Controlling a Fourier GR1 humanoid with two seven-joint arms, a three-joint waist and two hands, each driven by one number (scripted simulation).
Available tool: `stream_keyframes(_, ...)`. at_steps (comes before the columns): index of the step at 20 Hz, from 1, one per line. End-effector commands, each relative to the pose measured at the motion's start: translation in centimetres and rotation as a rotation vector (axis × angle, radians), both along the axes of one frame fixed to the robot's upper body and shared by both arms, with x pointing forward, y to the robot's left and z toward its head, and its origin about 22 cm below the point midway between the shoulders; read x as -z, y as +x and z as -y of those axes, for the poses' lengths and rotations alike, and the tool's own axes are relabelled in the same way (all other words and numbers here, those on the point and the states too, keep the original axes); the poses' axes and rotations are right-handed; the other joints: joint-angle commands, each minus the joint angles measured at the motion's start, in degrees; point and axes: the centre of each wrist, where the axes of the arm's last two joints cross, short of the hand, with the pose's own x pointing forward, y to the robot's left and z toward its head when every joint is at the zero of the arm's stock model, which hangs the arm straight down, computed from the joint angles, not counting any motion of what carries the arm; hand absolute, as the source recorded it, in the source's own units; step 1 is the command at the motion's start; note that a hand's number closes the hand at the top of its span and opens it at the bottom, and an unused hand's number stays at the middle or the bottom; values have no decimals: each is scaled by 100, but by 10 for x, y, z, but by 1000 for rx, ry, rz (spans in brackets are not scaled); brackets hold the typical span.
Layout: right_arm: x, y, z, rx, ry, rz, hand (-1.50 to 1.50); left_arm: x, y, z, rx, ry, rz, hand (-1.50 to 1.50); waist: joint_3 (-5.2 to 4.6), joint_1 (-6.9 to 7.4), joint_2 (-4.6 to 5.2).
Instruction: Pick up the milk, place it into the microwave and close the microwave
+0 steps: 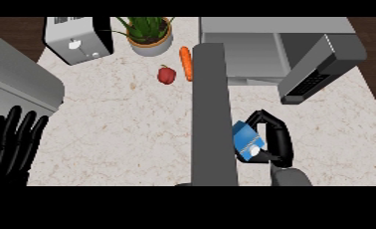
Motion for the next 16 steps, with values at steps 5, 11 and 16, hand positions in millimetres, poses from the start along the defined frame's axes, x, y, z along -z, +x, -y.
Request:
stream_keyframes(5,-42,72,-21,117,-137,-53,150,12,-8,-19,-6,21,-6,-150,0,79,16)
stream_keyframes(11,-64,126,-7,208,-234,-126,150,13,7,-17,25,18,-17,-150,4,137,49)
stream_keyframes(16,-60,142,18,241,-298,-126,150,-5,-1,-4,27,9,12,-150,15,222,89)
